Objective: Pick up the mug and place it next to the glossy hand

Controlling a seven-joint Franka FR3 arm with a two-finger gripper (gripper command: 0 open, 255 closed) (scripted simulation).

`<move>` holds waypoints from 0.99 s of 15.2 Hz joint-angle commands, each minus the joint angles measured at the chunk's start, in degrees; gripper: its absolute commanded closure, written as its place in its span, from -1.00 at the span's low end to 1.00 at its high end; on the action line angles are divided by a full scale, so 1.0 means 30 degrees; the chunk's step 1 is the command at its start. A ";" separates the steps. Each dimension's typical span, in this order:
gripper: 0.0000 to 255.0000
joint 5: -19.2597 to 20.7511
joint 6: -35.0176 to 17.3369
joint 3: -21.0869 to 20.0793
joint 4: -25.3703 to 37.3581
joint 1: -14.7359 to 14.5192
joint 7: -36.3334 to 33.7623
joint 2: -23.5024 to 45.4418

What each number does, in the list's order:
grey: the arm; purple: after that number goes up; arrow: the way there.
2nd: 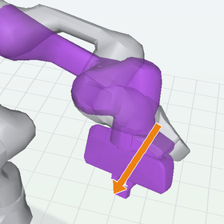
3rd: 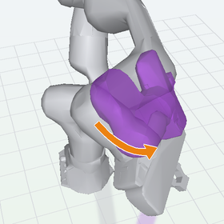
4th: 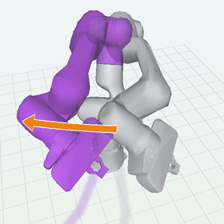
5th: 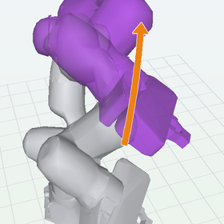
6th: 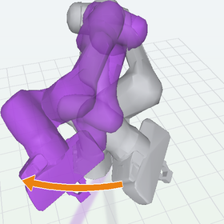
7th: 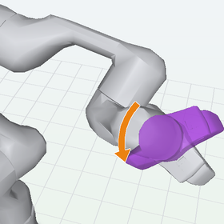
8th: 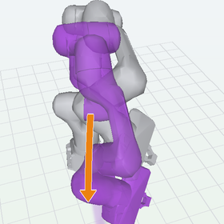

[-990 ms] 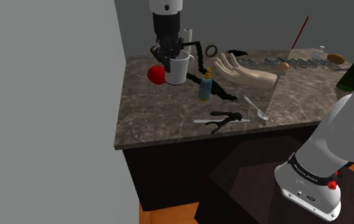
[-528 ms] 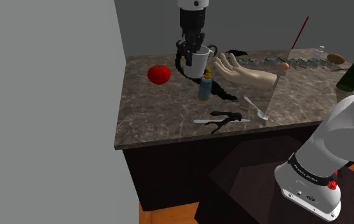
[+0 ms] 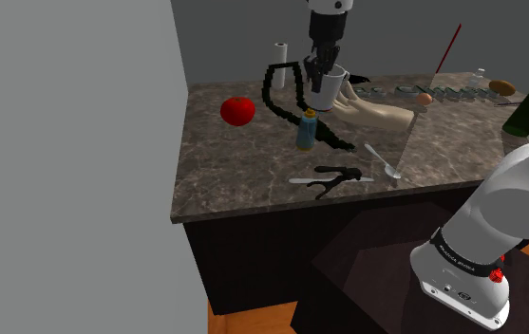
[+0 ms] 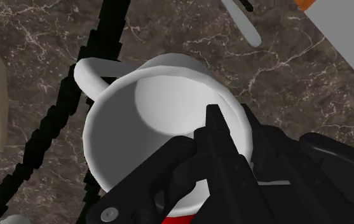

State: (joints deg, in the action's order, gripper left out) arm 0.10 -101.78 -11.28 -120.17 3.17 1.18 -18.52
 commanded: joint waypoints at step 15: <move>1.00 0.1898 -0.0357 0.5502 -0.2323 0.2802 0.7579 -0.2369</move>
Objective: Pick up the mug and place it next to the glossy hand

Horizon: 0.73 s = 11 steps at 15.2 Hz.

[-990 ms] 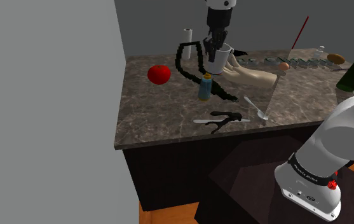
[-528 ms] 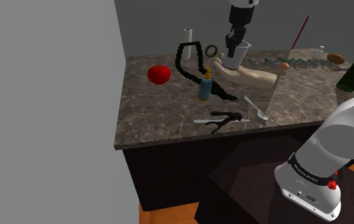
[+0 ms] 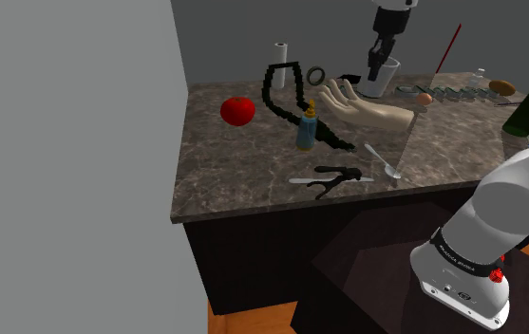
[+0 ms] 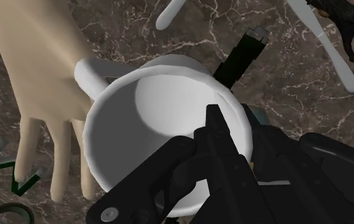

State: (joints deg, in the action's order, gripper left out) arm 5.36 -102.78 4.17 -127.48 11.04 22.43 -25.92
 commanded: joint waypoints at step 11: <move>1.00 0.1244 -0.0500 0.4217 0.1730 0.1954 0.5699 0.1675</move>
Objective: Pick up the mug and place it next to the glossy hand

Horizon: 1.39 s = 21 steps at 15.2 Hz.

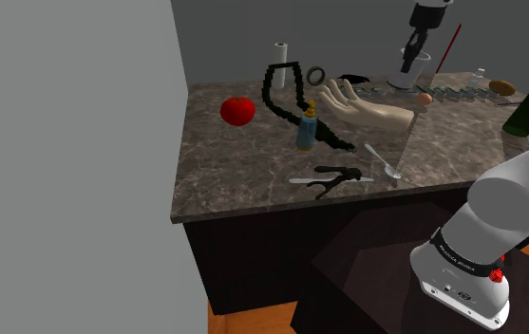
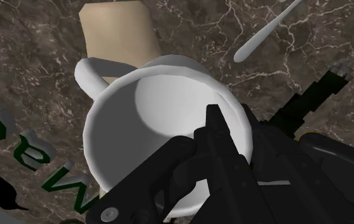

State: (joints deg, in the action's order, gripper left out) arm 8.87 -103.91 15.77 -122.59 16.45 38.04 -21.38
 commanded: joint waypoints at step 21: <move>1.00 -0.4231 0.0144 0.6593 0.9872 0.3878 1.1578 1.0049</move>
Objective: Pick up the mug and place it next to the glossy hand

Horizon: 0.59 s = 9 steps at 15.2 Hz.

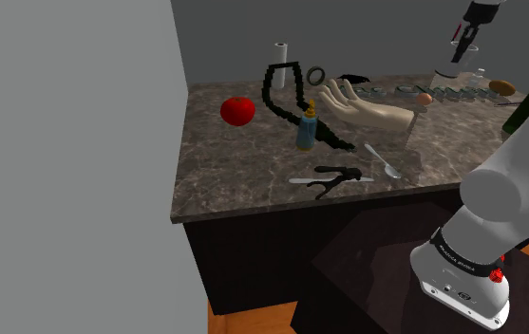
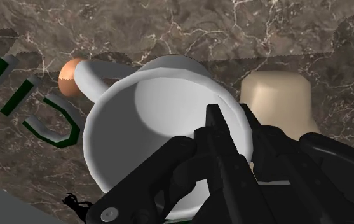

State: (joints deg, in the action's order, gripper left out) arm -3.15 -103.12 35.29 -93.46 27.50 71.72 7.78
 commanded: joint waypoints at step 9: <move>1.00 -0.0314 -0.2404 0.0011 -0.2044 0.0138 0.0389 0.0427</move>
State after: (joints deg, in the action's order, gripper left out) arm -4.01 -109.39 35.35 -98.78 27.92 72.85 8.97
